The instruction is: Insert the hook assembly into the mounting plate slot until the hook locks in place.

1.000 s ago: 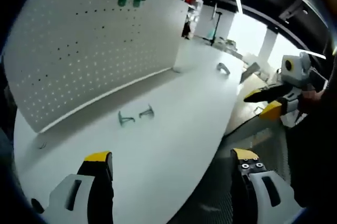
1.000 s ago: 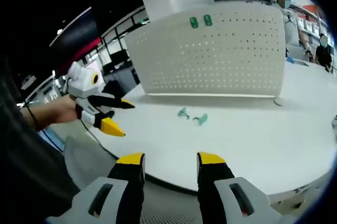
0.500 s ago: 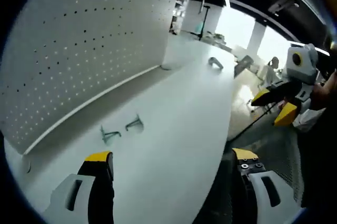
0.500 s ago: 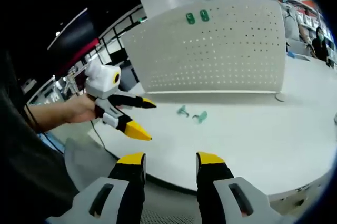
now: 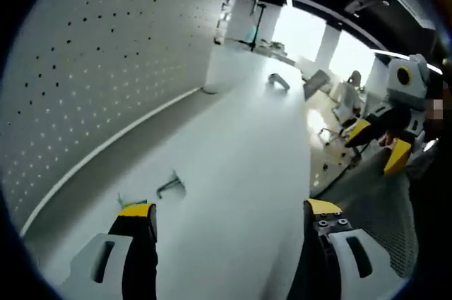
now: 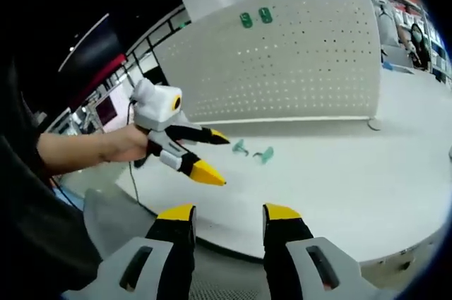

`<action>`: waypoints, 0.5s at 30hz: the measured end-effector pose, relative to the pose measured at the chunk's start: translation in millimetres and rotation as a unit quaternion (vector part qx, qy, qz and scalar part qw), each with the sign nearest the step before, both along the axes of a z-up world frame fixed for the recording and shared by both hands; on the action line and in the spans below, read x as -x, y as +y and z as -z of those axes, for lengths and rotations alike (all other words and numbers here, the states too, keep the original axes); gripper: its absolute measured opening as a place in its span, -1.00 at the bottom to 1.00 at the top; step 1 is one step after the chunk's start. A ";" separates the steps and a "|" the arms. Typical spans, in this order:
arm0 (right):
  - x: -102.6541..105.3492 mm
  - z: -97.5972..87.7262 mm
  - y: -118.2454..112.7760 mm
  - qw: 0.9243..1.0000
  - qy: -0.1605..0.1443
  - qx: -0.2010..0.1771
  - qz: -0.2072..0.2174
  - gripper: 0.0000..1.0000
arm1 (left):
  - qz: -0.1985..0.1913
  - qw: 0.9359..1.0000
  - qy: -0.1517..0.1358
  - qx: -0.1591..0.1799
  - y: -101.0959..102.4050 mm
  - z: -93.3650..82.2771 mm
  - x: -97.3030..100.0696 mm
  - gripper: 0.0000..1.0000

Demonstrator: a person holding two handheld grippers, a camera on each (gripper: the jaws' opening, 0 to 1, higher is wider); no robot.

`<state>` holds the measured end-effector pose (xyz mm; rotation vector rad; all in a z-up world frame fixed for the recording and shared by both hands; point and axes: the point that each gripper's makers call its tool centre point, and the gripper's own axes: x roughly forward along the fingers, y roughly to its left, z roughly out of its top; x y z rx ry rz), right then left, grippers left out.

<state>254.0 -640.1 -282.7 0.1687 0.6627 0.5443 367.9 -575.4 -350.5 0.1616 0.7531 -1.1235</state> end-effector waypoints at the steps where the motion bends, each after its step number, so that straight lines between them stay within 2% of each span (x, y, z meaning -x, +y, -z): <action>1: -0.6 0.8 -0.5 1.000 0.001 0.000 0.001 -0.26 | 0.003 1.000 0.001 0.001 -2.2 0.9 -0.9 0.71; 6: -2.2 5.2 -2.5 1.000 0.010 0.000 0.005 -0.26 | 0.028 1.000 0.009 0.004 -15.5 10.4 -5.2 0.61; 15: -5.2 9.6 -12.0 1.000 0.023 0.000 0.019 -0.26 | 0.029 0.999 0.040 0.006 -33.1 36.8 -14.4 0.60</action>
